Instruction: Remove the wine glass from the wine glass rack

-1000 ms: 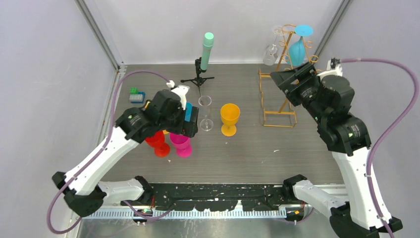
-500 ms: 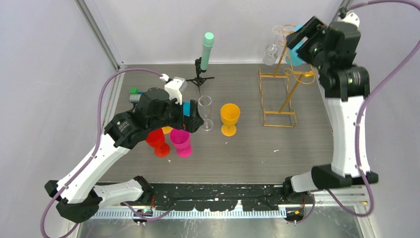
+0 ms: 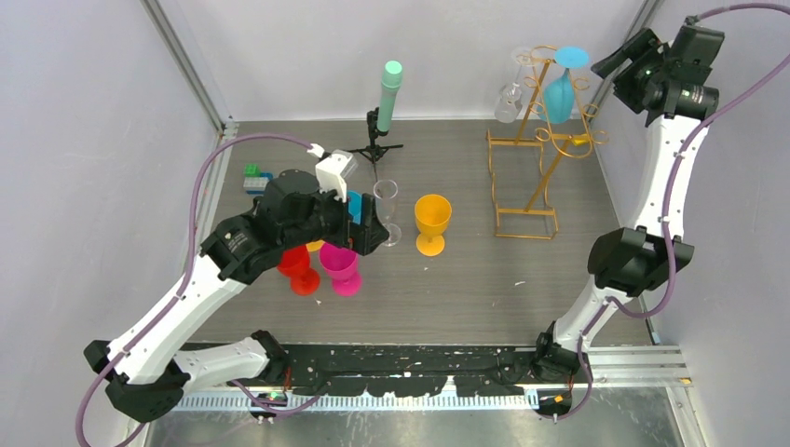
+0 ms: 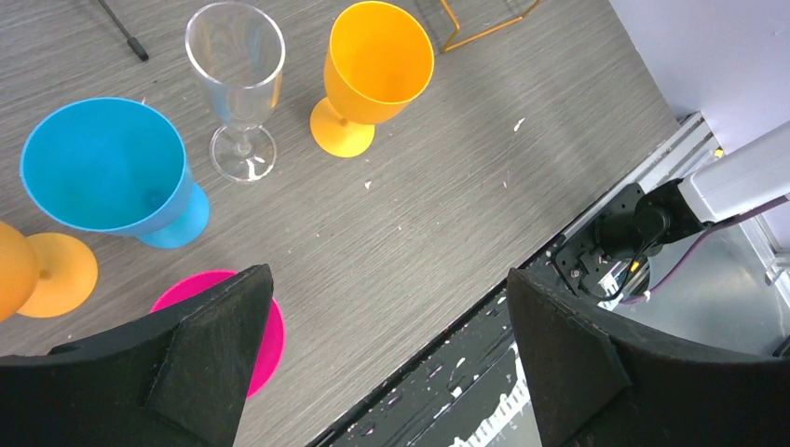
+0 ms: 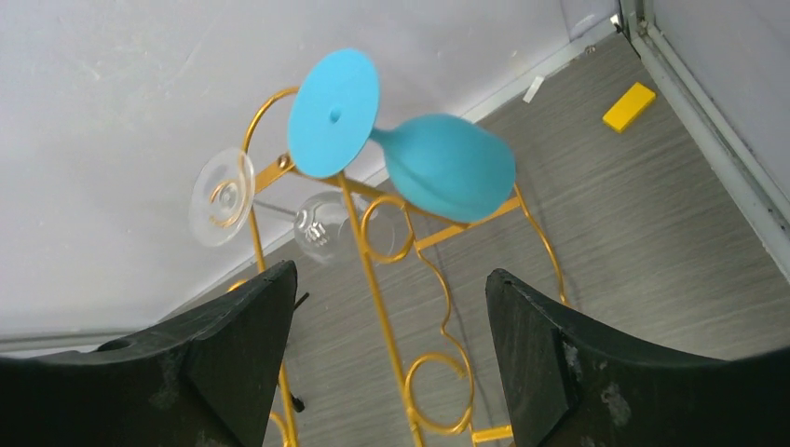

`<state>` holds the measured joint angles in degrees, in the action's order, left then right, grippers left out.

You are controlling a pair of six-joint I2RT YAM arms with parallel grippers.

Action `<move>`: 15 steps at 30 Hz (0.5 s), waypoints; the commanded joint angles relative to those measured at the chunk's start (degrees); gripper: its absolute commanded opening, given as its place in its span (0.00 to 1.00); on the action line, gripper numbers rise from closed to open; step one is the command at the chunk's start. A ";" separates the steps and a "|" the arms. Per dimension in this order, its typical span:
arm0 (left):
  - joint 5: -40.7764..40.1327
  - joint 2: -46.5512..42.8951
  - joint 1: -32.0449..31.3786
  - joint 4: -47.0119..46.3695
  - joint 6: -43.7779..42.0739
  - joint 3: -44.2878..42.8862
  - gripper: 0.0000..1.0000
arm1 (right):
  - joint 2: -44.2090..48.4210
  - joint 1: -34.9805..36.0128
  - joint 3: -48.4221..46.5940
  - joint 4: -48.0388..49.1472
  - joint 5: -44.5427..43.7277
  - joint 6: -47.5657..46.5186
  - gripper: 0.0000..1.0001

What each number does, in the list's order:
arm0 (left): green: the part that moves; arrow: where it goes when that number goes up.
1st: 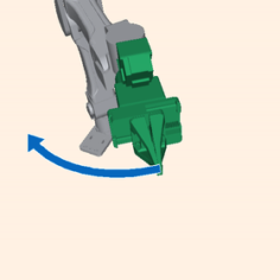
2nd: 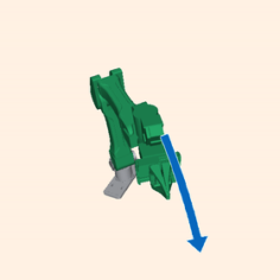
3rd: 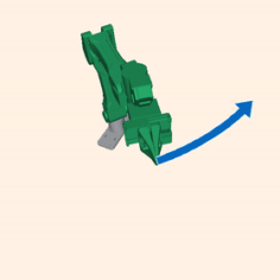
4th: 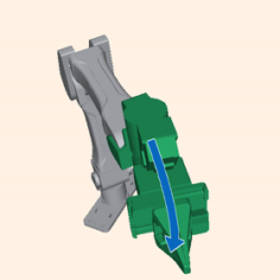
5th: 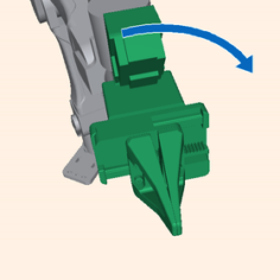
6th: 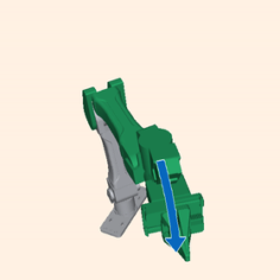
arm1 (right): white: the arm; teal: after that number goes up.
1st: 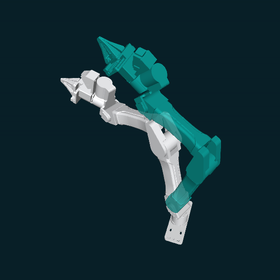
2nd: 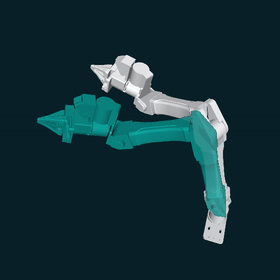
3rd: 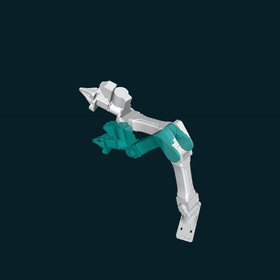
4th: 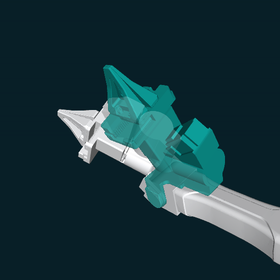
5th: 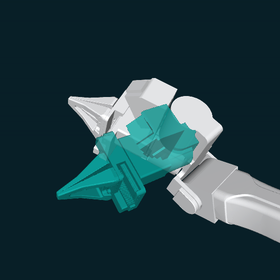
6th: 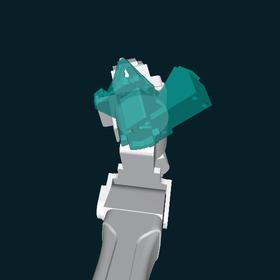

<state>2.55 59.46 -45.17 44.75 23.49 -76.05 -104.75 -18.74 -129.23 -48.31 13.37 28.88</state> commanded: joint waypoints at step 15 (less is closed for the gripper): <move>3.65 2.47 -0.18 -5.13 -1.49 1.60 1.00 | -8.31 -5.00 13.73 46.56 20.66 23.14 0.74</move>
<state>4.69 61.69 -45.17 42.85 22.57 -73.69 -113.54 -23.94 -117.03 -16.69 30.85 44.49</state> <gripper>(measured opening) 0.994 0.756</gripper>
